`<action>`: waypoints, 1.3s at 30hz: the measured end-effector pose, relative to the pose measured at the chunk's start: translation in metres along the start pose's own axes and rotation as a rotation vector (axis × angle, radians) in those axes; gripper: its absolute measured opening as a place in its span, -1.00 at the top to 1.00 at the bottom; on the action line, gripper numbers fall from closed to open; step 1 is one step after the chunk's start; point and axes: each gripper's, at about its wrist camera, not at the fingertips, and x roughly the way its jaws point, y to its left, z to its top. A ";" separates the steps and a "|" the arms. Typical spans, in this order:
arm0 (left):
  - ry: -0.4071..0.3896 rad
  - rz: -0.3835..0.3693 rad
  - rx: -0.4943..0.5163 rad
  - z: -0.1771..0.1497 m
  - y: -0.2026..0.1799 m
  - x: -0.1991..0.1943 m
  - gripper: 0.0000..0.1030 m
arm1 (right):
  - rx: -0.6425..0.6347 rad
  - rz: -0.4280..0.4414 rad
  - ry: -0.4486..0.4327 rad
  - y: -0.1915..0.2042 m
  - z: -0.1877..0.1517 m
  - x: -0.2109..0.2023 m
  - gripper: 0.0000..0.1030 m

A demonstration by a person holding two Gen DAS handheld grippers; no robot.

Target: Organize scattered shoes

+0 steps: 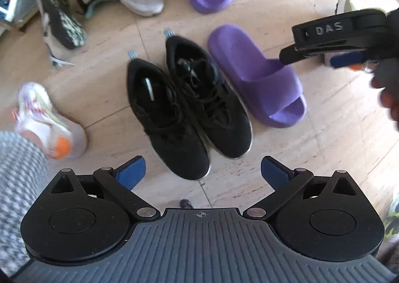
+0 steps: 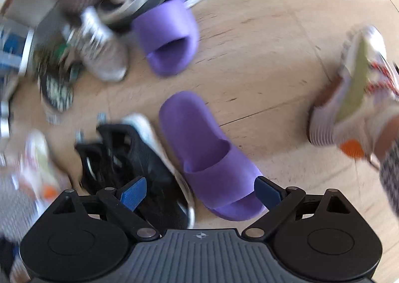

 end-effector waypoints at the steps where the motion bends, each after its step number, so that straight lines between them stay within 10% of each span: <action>1: 0.025 0.018 -0.010 0.005 0.002 0.008 -0.86 | -0.057 -0.037 0.015 0.005 -0.002 0.007 -0.83; 21: 0.042 0.001 -0.042 0.032 0.012 0.033 -0.91 | -0.338 -0.263 0.269 0.022 -0.018 0.124 -0.79; 34: 0.060 0.024 -0.056 0.027 0.009 0.038 -0.91 | -0.314 -0.149 0.329 0.054 -0.029 0.126 -0.47; 39: 0.067 0.038 -0.069 0.027 0.011 0.040 -0.91 | -0.282 -0.137 0.239 0.059 -0.024 0.114 -0.63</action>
